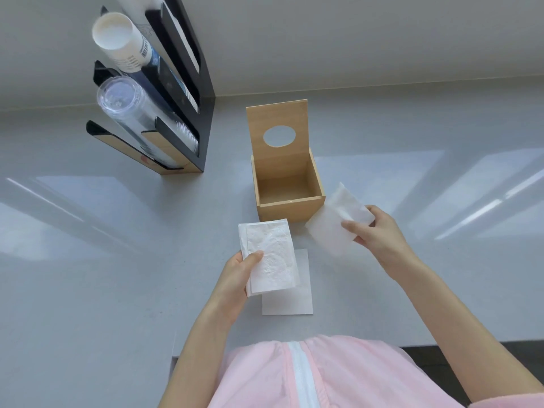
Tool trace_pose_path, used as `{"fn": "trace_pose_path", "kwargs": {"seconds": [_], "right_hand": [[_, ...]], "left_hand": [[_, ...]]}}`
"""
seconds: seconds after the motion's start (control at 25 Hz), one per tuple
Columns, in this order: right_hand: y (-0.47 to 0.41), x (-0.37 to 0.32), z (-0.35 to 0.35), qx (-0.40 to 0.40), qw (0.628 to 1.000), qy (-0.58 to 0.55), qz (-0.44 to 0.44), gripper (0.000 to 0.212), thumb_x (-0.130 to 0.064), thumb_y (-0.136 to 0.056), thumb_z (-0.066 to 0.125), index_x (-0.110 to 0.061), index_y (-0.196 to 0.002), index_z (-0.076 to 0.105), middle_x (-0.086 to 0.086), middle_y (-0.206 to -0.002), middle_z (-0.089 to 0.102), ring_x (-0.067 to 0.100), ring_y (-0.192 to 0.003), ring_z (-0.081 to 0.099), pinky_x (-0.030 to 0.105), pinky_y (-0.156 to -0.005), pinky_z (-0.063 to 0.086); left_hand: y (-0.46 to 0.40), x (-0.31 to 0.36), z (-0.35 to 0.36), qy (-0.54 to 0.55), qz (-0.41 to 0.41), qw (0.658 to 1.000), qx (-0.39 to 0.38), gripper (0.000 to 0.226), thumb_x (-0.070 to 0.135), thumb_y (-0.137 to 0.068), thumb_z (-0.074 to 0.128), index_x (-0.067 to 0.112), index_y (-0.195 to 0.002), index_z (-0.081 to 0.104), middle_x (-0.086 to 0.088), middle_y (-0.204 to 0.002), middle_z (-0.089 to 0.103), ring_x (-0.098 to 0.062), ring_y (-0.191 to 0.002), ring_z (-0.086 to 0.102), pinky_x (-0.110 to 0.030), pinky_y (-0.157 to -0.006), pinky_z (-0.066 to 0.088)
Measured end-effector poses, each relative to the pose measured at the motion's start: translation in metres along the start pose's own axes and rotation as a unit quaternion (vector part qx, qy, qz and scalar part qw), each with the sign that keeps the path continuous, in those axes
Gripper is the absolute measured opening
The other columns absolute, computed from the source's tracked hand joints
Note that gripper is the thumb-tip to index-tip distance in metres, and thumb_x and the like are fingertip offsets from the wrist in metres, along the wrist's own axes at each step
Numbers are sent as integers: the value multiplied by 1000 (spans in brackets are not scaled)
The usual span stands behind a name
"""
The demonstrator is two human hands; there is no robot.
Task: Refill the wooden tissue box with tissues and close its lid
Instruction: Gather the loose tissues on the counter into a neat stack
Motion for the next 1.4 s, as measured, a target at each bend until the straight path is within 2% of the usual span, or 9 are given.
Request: {"fn": "trace_pose_path", "kwargs": {"seconds": [0.08, 0.24, 0.4, 0.52, 0.6, 0.76, 1.0, 1.24, 1.4], "right_hand": [[11, -15, 8, -55, 996, -76, -7, 25, -3, -85, 61, -10, -108, 55, 5, -100, 66, 19, -86, 66, 30, -83, 53], [37, -51, 33, -175, 977, -115, -30, 19, -8, -84, 59, -12, -102, 63, -5, -83, 74, 8, -71, 70, 18, -60, 56], [47, -57, 65, -249, 958, -144, -6, 15, -10, -83, 57, -12, -96, 65, -5, -80, 73, 8, -71, 70, 19, -61, 57], [40, -26, 83, -216, 975, -42, 23, 12, -8, -87, 59, -17, -93, 65, -4, -87, 71, 10, -77, 67, 22, -71, 54], [35, -8, 87, -170, 984, 39, 18, 10, -11, -87, 59, -18, -92, 63, -4, -88, 68, 9, -77, 63, 19, -68, 49], [31, 4, 81, -101, 990, 95, 9, 8, -15, -85, 60, -17, -93, 63, -2, -90, 66, 13, -81, 60, 19, -65, 45], [29, -1, 75, -64, 988, 143, -13, 10, -16, -84, 60, -13, -93, 63, -1, -94, 65, 15, -86, 59, 20, -69, 44], [30, -2, 78, -58, 984, 170, -23, 9, -18, -85, 59, -14, -94, 62, -2, -94, 63, 14, -83, 58, 17, -64, 43], [29, -4, 78, -50, 983, 173, -34, 15, -19, -85, 59, -13, -99, 63, -3, -96, 63, 12, -84, 58, 18, -66, 44]], "left_hand": [[-2, -1, 0, 1, 1, 1000, -4, 20, 13, -95, 44, 18, -95, 63, 6, -85, 73, -5, -70, 71, -20, -61, 56], [2, -3, 6, 6, -6, 1000, -12, 22, 14, -96, 42, 14, -105, 62, 1, -93, 72, -11, -79, 70, -25, -69, 56], [4, -3, 10, 10, -4, 1000, -20, 33, 19, -96, 40, 6, -122, 57, -11, -120, 65, -26, -106, 64, -32, -84, 53], [5, -1, 18, -7, 22, 998, -62, 34, 26, -95, 44, 13, -123, 58, -9, -124, 64, -22, -113, 61, -41, -98, 46], [9, 0, 21, -17, 28, 997, -67, 32, 31, -90, 48, 17, -113, 65, -5, -113, 70, -18, -104, 66, -36, -90, 50], [10, -7, 21, 14, 12, 998, -51, 31, 26, -94, 40, 17, -102, 68, 0, -96, 73, -10, -85, 70, -21, -68, 55], [8, -9, 23, 85, -11, 996, -41, 49, 40, -98, 26, 15, -126, 56, -9, -122, 65, -22, -109, 61, -34, -90, 48], [9, -10, 23, 70, -15, 996, -59, 49, 46, -95, 31, 17, -125, 57, -9, -124, 64, -24, -116, 59, -38, -102, 43], [11, -10, 26, 67, -4, 995, -78, 43, 45, -90, 39, 19, -114, 63, -6, -118, 68, -20, -110, 63, -37, -99, 46]]}}
Point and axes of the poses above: each hand's wrist, its own y-axis away from the middle knuckle, its own z-axis out of the palm, x = y × z, the point moved 7 cm from there along -y, towards the middle knuckle
